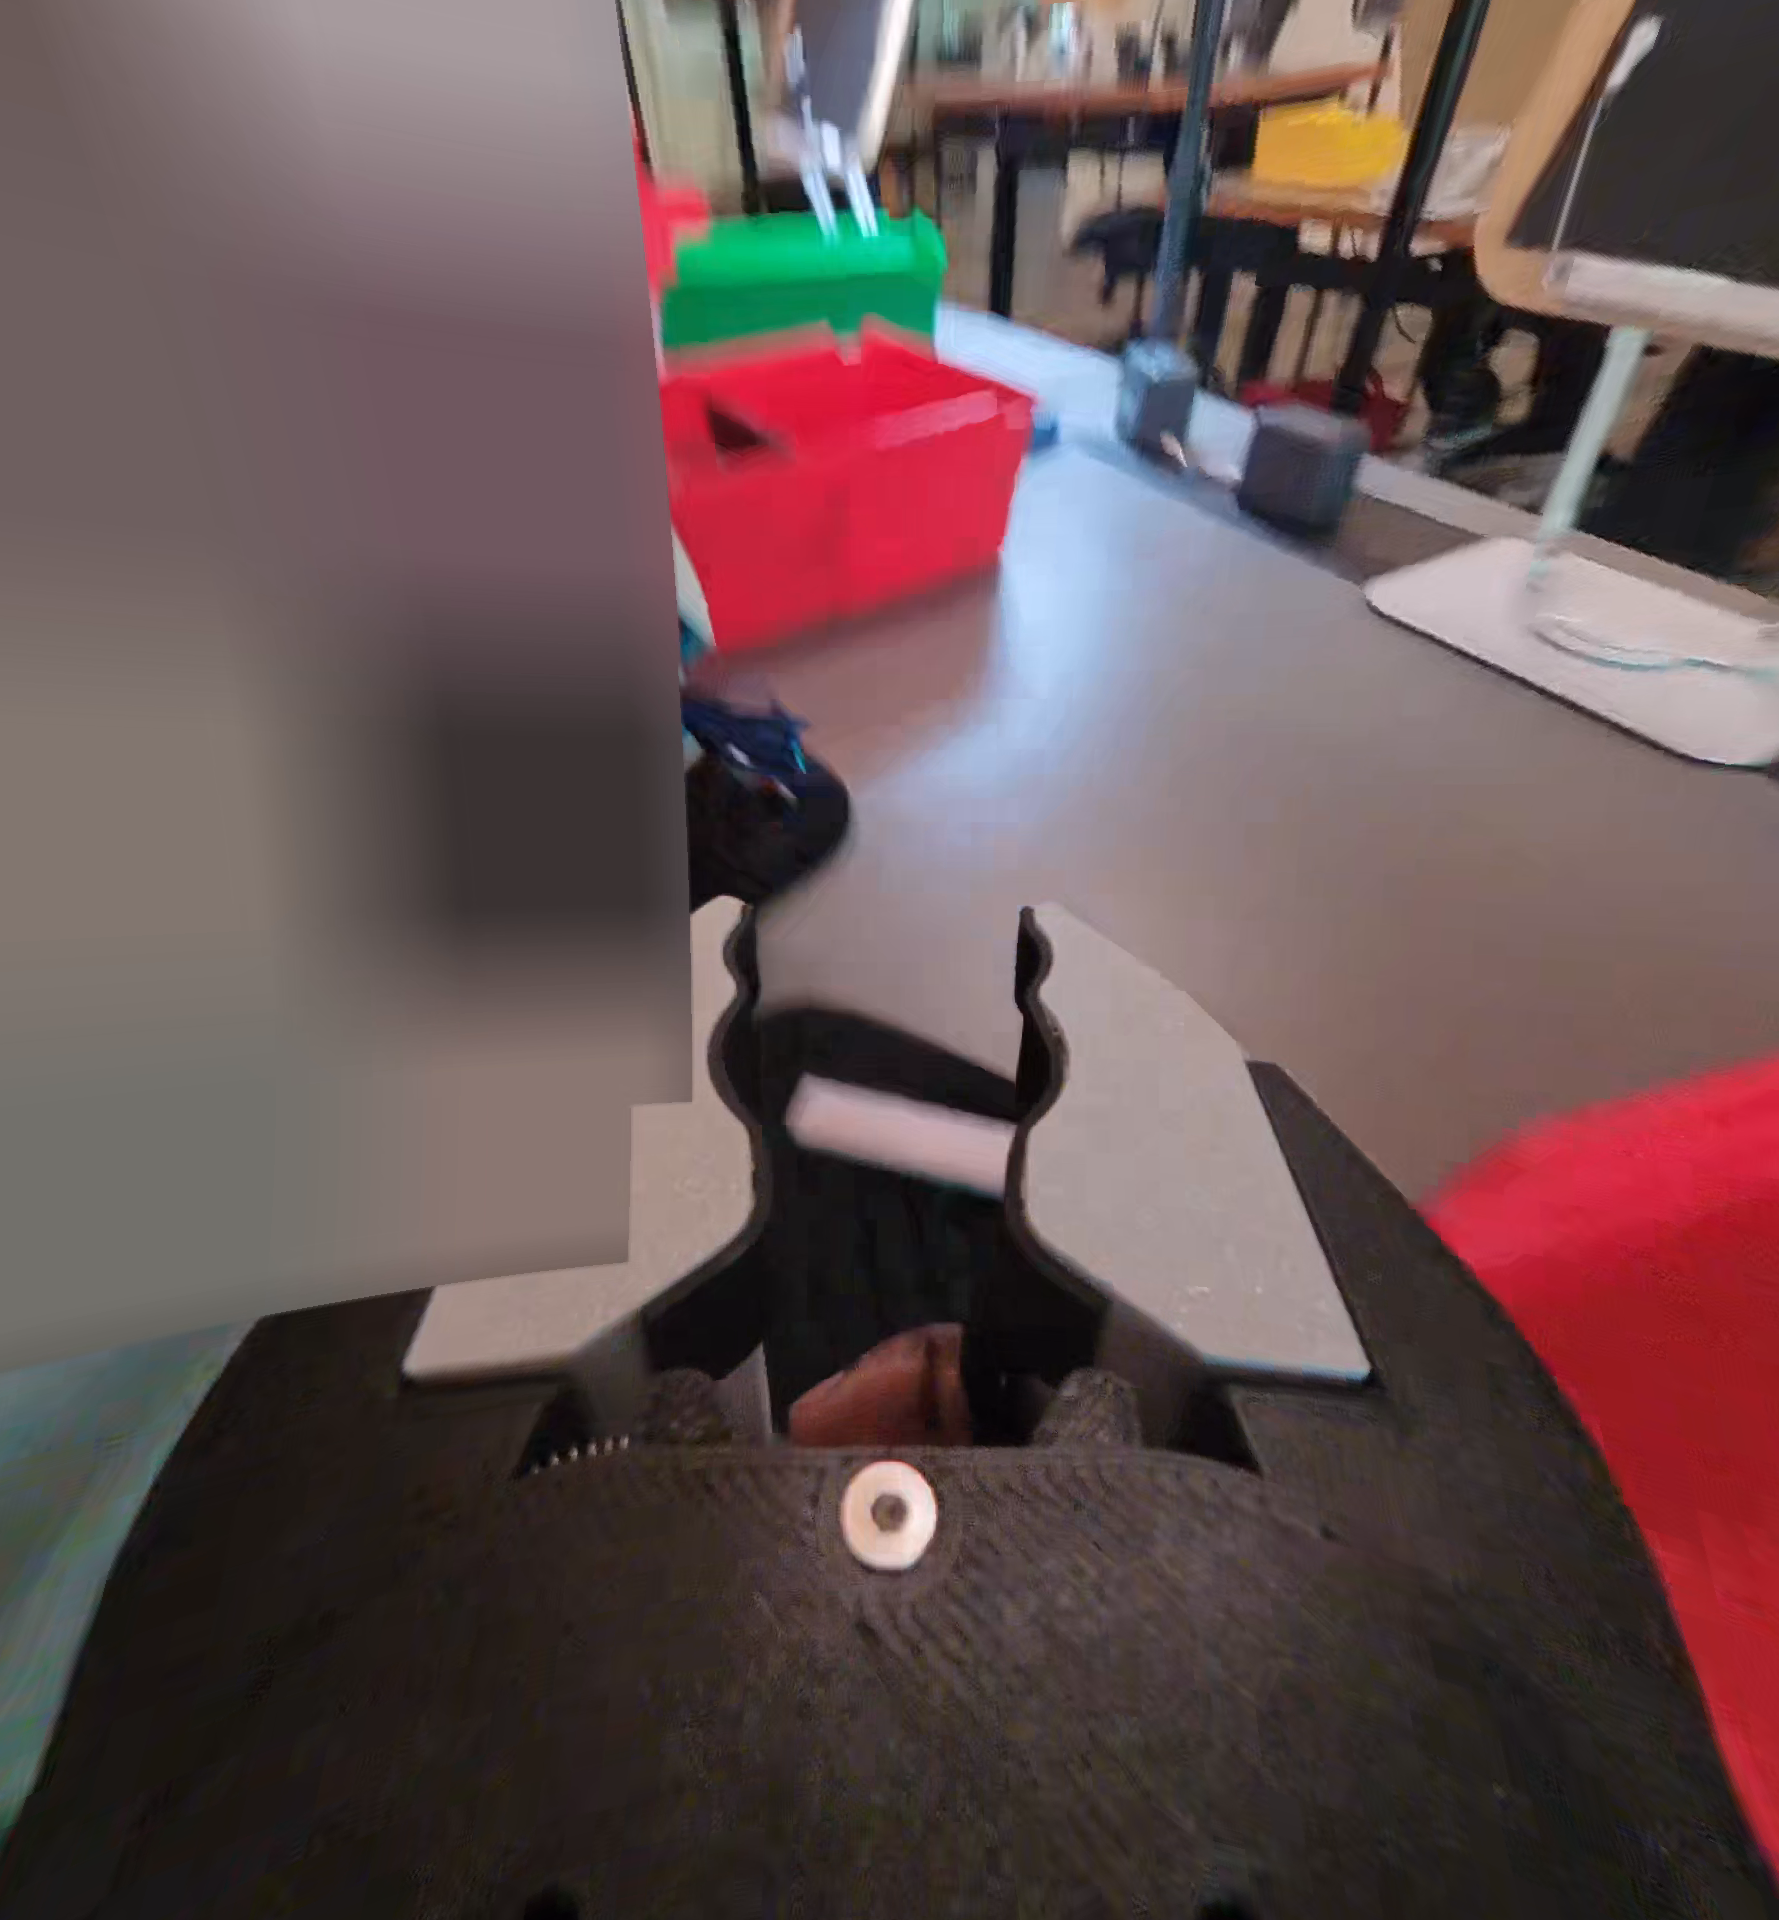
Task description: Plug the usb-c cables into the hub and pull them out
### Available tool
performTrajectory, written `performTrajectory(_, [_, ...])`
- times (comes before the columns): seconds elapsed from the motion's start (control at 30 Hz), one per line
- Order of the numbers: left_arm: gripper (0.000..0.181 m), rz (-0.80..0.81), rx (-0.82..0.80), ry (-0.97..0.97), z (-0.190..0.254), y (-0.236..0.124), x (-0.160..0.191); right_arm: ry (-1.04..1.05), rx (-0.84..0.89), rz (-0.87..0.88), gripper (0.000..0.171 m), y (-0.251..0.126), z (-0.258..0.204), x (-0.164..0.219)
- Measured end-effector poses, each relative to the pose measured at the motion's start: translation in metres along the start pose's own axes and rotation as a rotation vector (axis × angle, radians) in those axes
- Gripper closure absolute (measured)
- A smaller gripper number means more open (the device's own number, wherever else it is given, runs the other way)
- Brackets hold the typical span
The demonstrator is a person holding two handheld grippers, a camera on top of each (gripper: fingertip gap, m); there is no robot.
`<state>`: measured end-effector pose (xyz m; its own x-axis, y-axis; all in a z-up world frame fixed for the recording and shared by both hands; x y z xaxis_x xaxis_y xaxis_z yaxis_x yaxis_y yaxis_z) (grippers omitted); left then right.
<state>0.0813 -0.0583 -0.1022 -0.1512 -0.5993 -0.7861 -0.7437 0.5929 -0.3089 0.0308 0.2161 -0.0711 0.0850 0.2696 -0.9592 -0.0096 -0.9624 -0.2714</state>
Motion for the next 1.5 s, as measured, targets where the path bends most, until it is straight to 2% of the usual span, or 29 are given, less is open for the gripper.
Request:
performTrajectory(0.03, [0.171, -0.010, 0.037, -0.022, 0.005, 0.008, 0.006, -0.071, 0.013, -0.088, 0.128, -0.006, 0.002, 0.015])
performTrajectory(0.1, [0.171, -0.019, 0.111, -0.064, 0.017, 0.020, 0.013, -0.170, -0.018, -0.228, 0.131, -0.006, 0.004, 0.040])
performTrajectory(0.17, [0.170, -0.020, 0.154, -0.071, 0.028, 0.026, 0.015, -0.217, -0.132, -0.349, 0.131, 0.006, 0.000, 0.053])
performTrajectory(0.33, [0.170, -0.018, 0.218, -0.093, 0.041, 0.030, 0.014, -0.532, -0.344, -0.636, 0.131, 0.047, 0.005, 0.057])
performTrajectory(0.5, [0.170, -0.013, 0.282, -0.138, 0.041, 0.030, 0.014, -0.573, -0.543, -0.809, 0.136, 0.068, 0.025, 0.070])
performTrajectory(0.57, [0.170, -0.030, 0.295, -0.150, 0.041, 0.033, 0.017, -0.528, -0.615, -0.795, 0.143, 0.074, 0.025, 0.074])
performTrajectory(0.63, [0.170, -0.062, 0.305, -0.159, 0.042, 0.037, 0.020, -0.495, -0.603, -0.740, 0.145, 0.080, 0.025, 0.071])
performTrajectory(0.73, [0.170, -0.117, 0.285, -0.177, 0.040, 0.042, 0.023, -0.440, -0.393, -0.657, 0.146, 0.092, 0.033, 0.060])
performTrajectory(0.93, [0.170, -0.181, 0.269, -0.271, 0.035, 0.048, 0.025, -0.358, -0.124, -0.606, 0.147, 0.126, 0.014, 0.047])
performTrajectory(1.2, [0.170, -0.175, 0.251, -0.341, 0.032, 0.047, 0.025, -0.327, -0.139, -0.451, 0.148, 0.141, 0.007, 0.042])
performTrajectory(1.5, [0.171, -0.157, 0.242, -0.372, 0.028, 0.046, 0.025, -0.479, -0.094, -0.413, 0.149, 0.144, 0.002, 0.041])
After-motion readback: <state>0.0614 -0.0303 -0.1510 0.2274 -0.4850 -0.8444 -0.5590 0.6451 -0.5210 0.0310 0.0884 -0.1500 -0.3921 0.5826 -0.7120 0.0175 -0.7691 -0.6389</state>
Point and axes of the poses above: each gripper's, where its closed fingertips meet, y out along the fingers, x out of its underside, z = x × y across the jaws, the point moved 6 cm from there along -y, back along the fingers, and after that the axes turned 12 degrees about -x, right-handed, at the moved point
